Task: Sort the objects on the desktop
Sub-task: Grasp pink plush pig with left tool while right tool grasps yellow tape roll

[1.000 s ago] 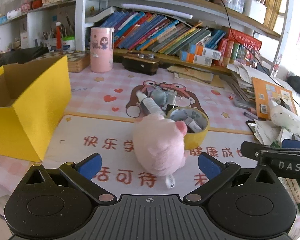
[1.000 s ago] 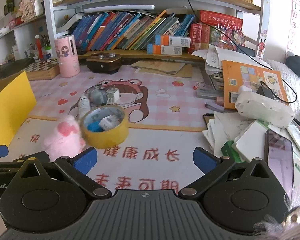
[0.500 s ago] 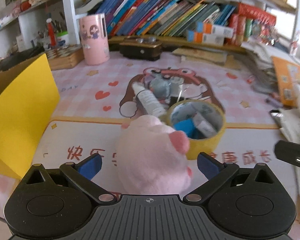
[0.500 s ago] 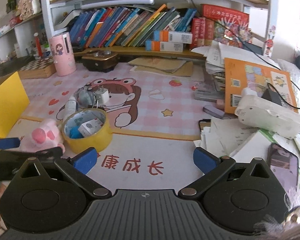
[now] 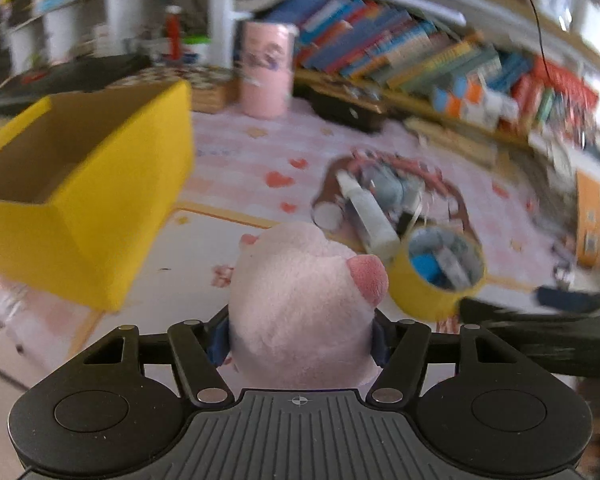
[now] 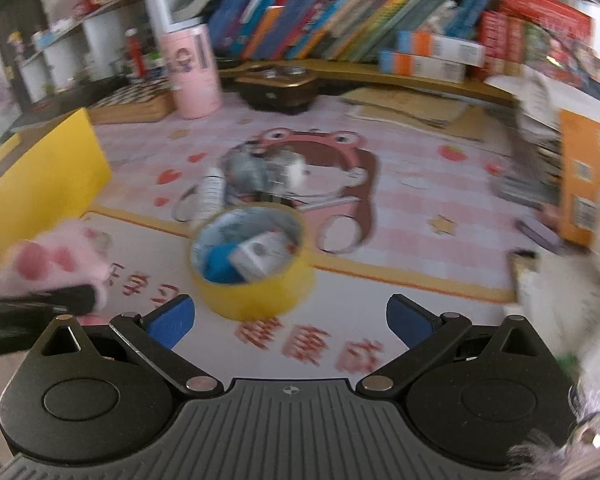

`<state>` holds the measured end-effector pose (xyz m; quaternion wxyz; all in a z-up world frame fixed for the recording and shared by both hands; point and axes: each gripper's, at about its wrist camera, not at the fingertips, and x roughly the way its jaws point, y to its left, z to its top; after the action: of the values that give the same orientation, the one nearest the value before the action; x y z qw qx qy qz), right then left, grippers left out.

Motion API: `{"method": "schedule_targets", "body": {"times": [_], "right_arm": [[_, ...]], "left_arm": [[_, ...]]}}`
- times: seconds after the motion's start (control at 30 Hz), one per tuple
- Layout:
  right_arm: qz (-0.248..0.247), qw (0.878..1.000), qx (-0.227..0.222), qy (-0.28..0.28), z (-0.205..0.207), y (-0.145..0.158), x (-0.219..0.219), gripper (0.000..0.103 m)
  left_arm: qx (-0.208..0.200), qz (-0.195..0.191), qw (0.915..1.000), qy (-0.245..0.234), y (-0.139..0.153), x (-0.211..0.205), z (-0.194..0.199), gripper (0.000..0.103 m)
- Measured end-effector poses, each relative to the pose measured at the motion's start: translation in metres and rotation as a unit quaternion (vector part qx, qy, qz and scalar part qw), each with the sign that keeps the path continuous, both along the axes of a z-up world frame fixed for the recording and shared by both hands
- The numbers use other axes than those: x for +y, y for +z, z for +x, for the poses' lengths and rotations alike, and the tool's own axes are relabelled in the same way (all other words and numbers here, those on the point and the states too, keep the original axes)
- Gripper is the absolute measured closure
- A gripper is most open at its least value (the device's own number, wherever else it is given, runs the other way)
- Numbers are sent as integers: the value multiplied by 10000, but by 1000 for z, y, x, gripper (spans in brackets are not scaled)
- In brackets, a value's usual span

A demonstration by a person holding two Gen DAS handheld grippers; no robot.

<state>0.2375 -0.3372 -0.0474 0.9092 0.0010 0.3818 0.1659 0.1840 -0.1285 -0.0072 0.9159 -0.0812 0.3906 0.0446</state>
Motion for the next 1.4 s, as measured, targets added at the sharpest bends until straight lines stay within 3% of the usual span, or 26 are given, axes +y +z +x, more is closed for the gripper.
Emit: {"method": "schedule_targets", "body": {"times": [0.13, 0.37, 0.47, 0.5, 0.6, 1.0, 1.1, 1.2, 1.4], "right_arm": [[-180, 9984, -176, 503, 17, -14, 26, 0], [-474, 9963, -177, 700, 40, -38, 47, 0], [-456, 9962, -250, 697, 43, -38, 47, 4], [-457, 9963, -284, 666, 44, -37, 47, 12], [-435, 9966, -286, 642, 46, -35, 45, 13], [358, 9939, -987, 344, 8, 47, 11, 13], [443, 9955, -765, 352, -7, 54, 7, 13], [373, 9975, -504, 333, -25, 50, 9, 13], [-17, 9988, -357, 346, -50, 45, 22, 13]], "left_arm": [[-206, -285, 9992, 178, 18, 9, -19, 39], [-88, -205, 9989, 414, 18, 11, -28, 39], [-108, -154, 9983, 554, 20, 14, -32, 39], [-117, -152, 9982, 572, 20, 15, -33, 39], [-137, -145, 9984, 526, 21, 14, -30, 39], [-671, -433, 9966, 181, 47, 20, -36, 39], [-694, -478, 9964, 82, 44, 19, -40, 39], [-604, -49, 9981, -75, 38, 8, -43, 39], [-759, -226, 9958, -454, 37, 12, -49, 39]]}}
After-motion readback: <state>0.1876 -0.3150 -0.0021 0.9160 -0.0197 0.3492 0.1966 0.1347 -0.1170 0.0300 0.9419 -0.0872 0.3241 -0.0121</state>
